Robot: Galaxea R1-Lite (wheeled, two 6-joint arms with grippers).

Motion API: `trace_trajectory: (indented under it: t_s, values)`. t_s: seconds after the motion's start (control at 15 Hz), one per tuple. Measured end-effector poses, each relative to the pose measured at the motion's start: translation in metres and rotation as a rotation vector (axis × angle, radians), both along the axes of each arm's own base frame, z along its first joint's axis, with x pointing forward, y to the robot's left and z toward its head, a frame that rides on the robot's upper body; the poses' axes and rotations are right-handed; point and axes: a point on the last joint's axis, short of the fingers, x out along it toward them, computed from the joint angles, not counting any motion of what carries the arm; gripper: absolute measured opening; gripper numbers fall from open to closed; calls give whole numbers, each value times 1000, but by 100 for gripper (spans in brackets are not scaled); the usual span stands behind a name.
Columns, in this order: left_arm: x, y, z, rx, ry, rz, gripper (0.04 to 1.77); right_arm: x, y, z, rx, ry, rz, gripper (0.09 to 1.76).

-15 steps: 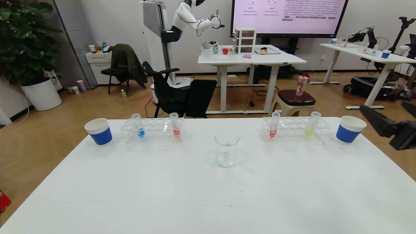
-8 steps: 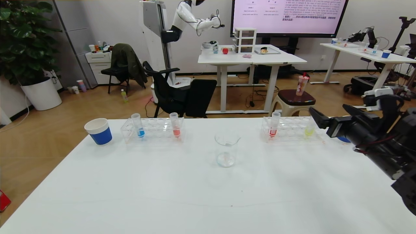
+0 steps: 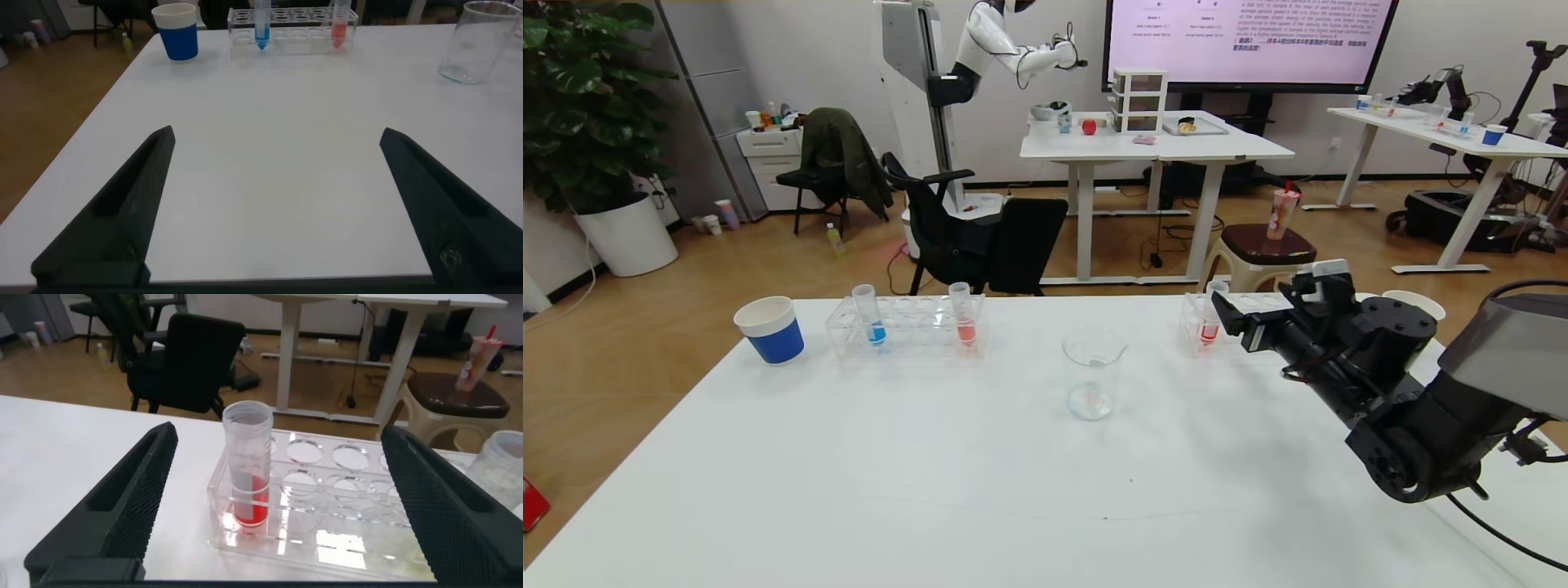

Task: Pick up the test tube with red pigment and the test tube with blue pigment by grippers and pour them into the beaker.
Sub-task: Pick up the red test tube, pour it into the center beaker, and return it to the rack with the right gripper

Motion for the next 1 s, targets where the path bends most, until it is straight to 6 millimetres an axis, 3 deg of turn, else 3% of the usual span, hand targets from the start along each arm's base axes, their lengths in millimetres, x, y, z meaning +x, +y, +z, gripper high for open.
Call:
trace_trajectory:
  t_s: [0.33,0.87,0.93,1.0]
  values:
    - [0,0,0,0,0,0,175,16,8,-20,0,12,12,174]
    - [0,0,0,0,0,0,175,45,10,-27,9,-44,12,174]
    - [0,0,0,-1,0,0,175,47,10,-27,10,-49,11,170]
    - [0,0,0,0,0,0,175,50,11,-28,11,-55,8,150]
